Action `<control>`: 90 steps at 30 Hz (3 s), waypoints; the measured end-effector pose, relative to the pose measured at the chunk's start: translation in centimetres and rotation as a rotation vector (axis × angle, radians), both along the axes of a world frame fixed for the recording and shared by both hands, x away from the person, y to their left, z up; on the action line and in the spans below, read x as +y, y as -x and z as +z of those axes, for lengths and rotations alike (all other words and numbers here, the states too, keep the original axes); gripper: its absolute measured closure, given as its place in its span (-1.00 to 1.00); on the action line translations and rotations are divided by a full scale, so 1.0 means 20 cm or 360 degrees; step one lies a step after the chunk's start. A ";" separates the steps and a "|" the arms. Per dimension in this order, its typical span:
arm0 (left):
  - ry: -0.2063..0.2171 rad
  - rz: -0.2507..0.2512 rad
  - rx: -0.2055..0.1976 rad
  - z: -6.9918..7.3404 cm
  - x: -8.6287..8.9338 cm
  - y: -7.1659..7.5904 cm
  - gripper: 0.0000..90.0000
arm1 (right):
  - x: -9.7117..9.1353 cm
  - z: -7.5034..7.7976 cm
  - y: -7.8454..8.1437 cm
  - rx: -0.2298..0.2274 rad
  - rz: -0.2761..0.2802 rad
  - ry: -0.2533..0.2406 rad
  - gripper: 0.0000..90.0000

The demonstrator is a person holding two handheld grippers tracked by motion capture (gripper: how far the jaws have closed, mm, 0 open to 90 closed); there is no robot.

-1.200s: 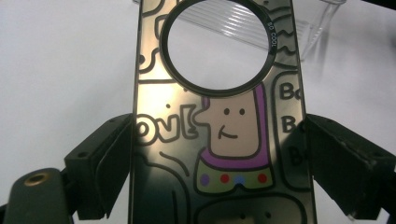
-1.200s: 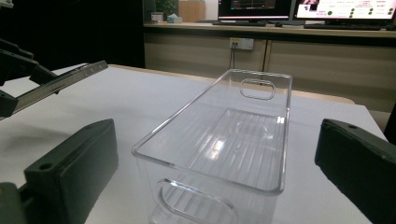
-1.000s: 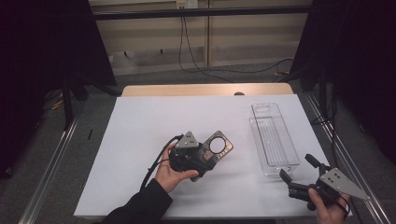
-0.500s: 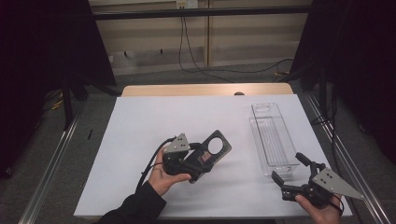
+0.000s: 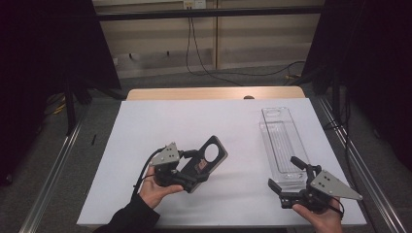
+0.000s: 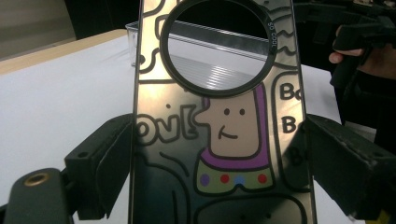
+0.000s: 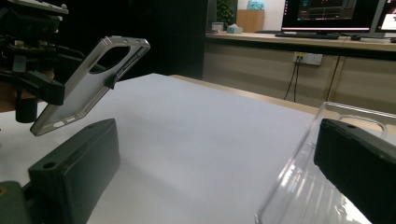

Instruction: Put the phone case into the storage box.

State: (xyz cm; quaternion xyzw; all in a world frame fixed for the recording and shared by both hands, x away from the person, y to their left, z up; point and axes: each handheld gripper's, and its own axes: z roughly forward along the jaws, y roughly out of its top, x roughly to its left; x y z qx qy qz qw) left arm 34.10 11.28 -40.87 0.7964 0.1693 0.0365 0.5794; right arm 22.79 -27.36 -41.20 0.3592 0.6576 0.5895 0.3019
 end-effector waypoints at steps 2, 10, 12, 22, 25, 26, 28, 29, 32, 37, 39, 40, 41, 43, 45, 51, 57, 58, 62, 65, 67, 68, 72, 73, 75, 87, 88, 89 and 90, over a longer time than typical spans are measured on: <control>0.0024 -0.0001 0.0018 0.00 0.01 0.00 -0.73 | 0.02 0.00 -0.02 -0.0004 0.0034 0.0004 -1.00; 0.0026 -0.0084 0.0028 0.00 0.00 0.03 -0.73 | 0.13 0.02 -0.07 -0.0004 0.0176 -0.0023 -1.00; 0.0032 -0.0119 0.0048 0.00 -0.01 0.03 -0.73 | 0.14 0.02 -0.08 -0.0002 0.0202 -0.0033 -1.00; 0.0044 -0.0164 -0.0040 -0.01 -0.03 0.05 -0.73 | 0.23 0.06 -0.11 -0.0020 0.0339 -0.0017 -1.00; 0.0055 -0.0193 -0.0045 -0.01 -0.04 0.06 -0.73 | 0.26 0.08 -0.13 -0.0023 0.0390 -0.0018 -1.00; 0.0068 -0.0211 -0.0028 -0.01 -0.03 0.06 -0.73 | 0.27 0.09 -0.14 -0.0020 0.0404 -0.0017 -1.00; 0.0024 -0.0214 -0.0080 -0.01 -0.03 0.07 -0.73 | 0.29 0.10 -0.14 -0.0002 0.0434 -0.0011 -1.00; 0.0036 -0.0229 -0.0066 -0.02 -0.02 0.07 -0.73 | 0.31 0.10 -0.15 -0.0004 0.0459 -0.0019 -1.00; 0.0041 -0.0242 -0.0072 -0.01 -0.01 0.07 -0.73 | 0.33 0.10 -0.17 -0.0003 0.0529 -0.0029 -1.00; 0.0063 -0.0290 -0.0072 -0.01 -0.02 0.08 -0.73 | 0.37 0.11 -0.19 0.0010 0.0634 -0.0068 -1.00; 0.0066 -0.0306 -0.0067 -0.01 -0.03 0.08 -0.73 | 0.39 0.11 -0.20 0.0029 0.0674 -0.0076 -1.00; 0.0070 -0.0310 -0.0061 -0.01 -0.03 0.08 -0.73 | 0.39 0.11 -0.21 0.0041 0.0697 -0.0078 -1.00; 0.0071 -0.0312 -0.0062 -0.01 -0.03 0.08 -0.73 | 0.40 0.10 -0.22 0.0049 0.0705 -0.0077 -1.00; 0.0072 -0.0311 -0.0064 -0.01 -0.03 0.08 -0.73 | 0.41 0.10 -0.24 0.0076 0.0735 -0.0077 -1.00; 0.0077 -0.0307 -0.0064 -0.01 -0.03 0.08 -0.73 | 0.41 0.10 -0.25 0.0082 0.0749 -0.0075 -1.00; 0.0089 -0.0338 -0.0059 0.00 -0.03 0.08 -0.73 | 0.43 0.11 -0.32 0.0101 0.0869 -0.0117 -1.00; 0.0085 -0.0372 -0.0070 0.01 -0.03 0.08 -0.73 | 0.44 0.11 -0.34 0.0104 0.0972 -0.0107 -1.00; 0.0091 -0.0377 -0.0066 0.01 -0.03 0.08 -0.73 | 0.44 0.11 -0.34 0.0103 0.0980 -0.0097 -1.00; 0.0083 -0.0406 -0.0067 0.01 -0.04 0.09 -0.73 | 0.43 0.12 -0.36 0.0103 0.1039 -0.0093 -1.00; 0.0080 -0.0421 -0.0065 0.01 -0.05 0.09 -0.73 | 0.43 0.13 -0.37 0.0100 0.1112 -0.0073 -1.00; 0.0073 -0.0434 -0.0071 0.01 -0.05 0.09 -0.73 | 0.43 0.13 -0.38 0.0102 0.1147 -0.0064 -1.00; 0.0070 -0.0436 -0.0069 0.01 -0.05 0.09 -0.73 | 0.44 0.13 -0.38 0.0104 0.1159 -0.0057 -0.99; 0.0053 -0.0454 -0.0071 0.00 -0.05 0.09 -0.73 | 0.45 0.11 -0.39 0.0116 0.1190 -0.0030 -0.99; 0.0051 -0.0458 -0.0074 0.00 -0.05 0.09 -0.73 | 0.45 0.11 -0.39 0.0122 0.1202 -0.0027 -0.99; 0.0053 -0.0465 -0.0071 0.00 -0.06 0.10 -0.73 | 0.45 0.11 -0.39 0.0137 0.1213 -0.0022 -0.99; 0.0024 -0.0523 -0.0063 -0.01 -0.08 0.11 -0.73 | 0.46 0.14 -0.42 0.0180 0.1392 0.0083 -0.91; 0.0015 -0.0524 -0.0063 -0.01 -0.08 0.11 -0.73 | 0.46 0.14 -0.43 0.0189 0.1408 0.0102 -0.91; 0.0015 -0.0522 -0.0064 -0.01 -0.08 0.10 -0.73 | 0.47 0.14 -0.43 0.0192 0.1414 0.0112 -0.92; 0.0000 -0.0521 -0.0069 -0.02 -0.08 0.10 -0.73 | 0.47 0.13 -0.43 0.0189 0.1424 0.0119 -0.92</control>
